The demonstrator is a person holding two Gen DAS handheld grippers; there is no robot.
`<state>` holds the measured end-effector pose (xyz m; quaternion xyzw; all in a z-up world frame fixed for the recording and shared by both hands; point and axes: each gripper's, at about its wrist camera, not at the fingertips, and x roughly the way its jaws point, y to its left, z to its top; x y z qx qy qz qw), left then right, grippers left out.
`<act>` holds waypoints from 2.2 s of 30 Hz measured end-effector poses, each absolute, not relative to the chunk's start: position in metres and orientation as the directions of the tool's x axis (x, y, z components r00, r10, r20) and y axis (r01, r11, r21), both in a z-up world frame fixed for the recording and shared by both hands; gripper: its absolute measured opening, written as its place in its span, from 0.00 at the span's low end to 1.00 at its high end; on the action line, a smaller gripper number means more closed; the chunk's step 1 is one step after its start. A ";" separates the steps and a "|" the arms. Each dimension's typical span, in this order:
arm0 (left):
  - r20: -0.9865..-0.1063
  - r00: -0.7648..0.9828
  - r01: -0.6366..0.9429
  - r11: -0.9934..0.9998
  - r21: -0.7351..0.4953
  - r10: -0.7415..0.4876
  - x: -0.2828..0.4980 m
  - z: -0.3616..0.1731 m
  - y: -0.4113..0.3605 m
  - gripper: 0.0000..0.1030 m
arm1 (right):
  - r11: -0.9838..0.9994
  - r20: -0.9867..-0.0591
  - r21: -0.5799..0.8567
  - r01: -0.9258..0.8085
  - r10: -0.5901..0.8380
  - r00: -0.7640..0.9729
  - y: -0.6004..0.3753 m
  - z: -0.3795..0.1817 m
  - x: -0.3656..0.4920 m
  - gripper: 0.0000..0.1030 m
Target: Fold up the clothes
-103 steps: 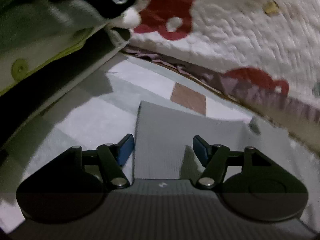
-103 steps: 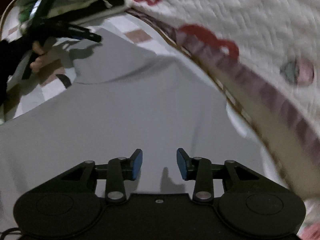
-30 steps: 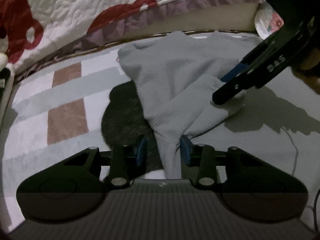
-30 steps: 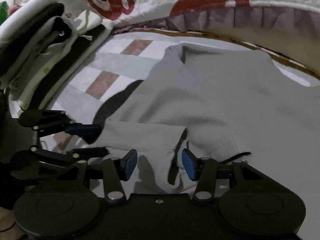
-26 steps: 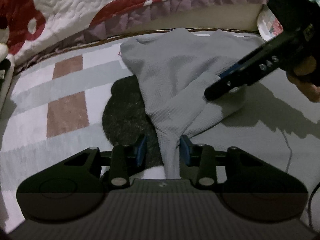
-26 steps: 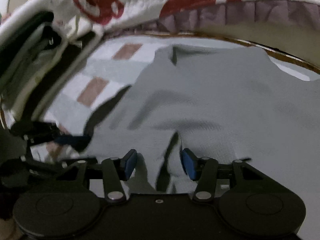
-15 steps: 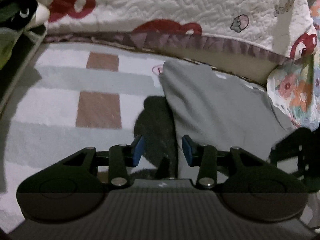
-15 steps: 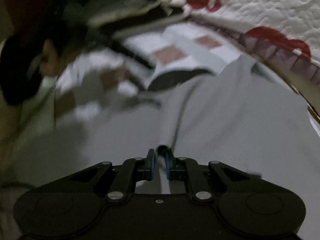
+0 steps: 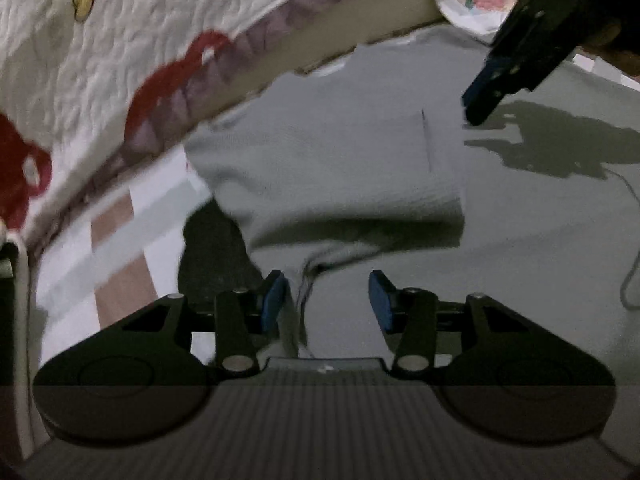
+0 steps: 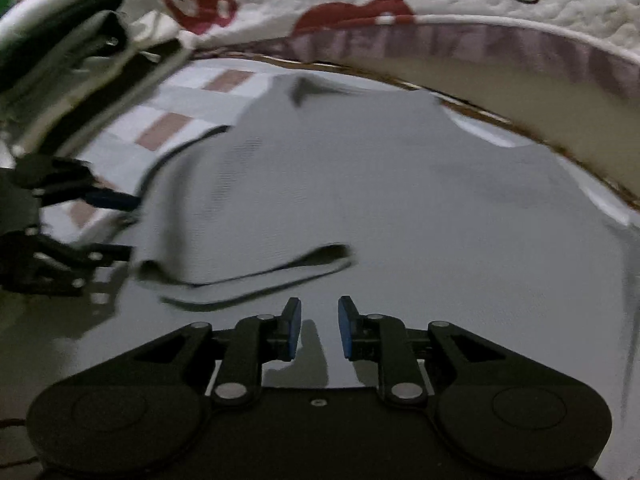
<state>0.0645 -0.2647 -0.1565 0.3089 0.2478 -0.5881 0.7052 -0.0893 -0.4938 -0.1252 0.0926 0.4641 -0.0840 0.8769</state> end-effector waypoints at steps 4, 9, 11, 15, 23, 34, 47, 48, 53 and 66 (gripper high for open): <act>-0.682 0.219 0.976 0.163 0.146 -0.698 0.072 -0.160 -0.270 0.49 | 0.972 -0.802 0.037 0.230 -0.109 0.587 -0.493 -0.127 -0.078 0.40; -0.682 0.179 0.981 0.180 0.070 -0.709 0.088 -0.163 -0.272 0.50 | 0.980 -0.789 -0.029 0.197 -0.143 0.598 -0.490 -0.135 -0.063 0.40; -0.694 0.143 0.985 0.172 0.028 -0.705 0.090 -0.165 -0.271 0.44 | 0.984 -0.801 -0.049 0.172 -0.142 0.582 -0.489 -0.142 -0.057 0.40; -0.707 0.152 0.987 0.147 0.068 -0.690 0.081 -0.163 -0.264 0.44 | 0.979 -0.815 -0.024 0.202 -0.136 0.563 -0.500 -0.144 -0.047 0.40; -0.723 0.170 0.980 0.191 0.053 -0.670 0.095 -0.157 -0.259 0.10 | 0.966 -0.708 0.060 0.252 -0.137 0.693 -0.524 -0.121 -0.047 0.03; -0.742 0.128 0.967 0.248 -0.053 -0.658 0.115 -0.156 -0.253 0.10 | 0.791 -0.780 0.186 0.584 -0.242 0.577 -0.565 -0.152 -0.062 0.06; -0.733 0.075 0.933 0.307 -0.188 -0.676 0.134 -0.161 -0.252 0.14 | 0.954 -0.762 0.118 0.275 -0.090 0.641 -0.425 -0.137 -0.077 0.46; -0.732 0.067 0.931 0.306 -0.197 -0.678 0.136 -0.162 -0.252 0.14 | 0.977 -0.779 0.062 0.206 -0.082 0.621 -0.408 -0.141 -0.074 0.46; -0.733 0.054 0.926 0.308 -0.216 -0.678 0.138 -0.164 -0.252 0.14 | 0.993 -0.770 -0.003 0.116 -0.076 0.633 -0.377 -0.147 -0.064 0.46; -0.698 0.111 0.929 0.323 -0.179 -0.707 0.120 -0.143 -0.242 0.11 | 0.986 -0.770 0.006 0.168 -0.103 0.630 -0.394 -0.116 -0.055 0.05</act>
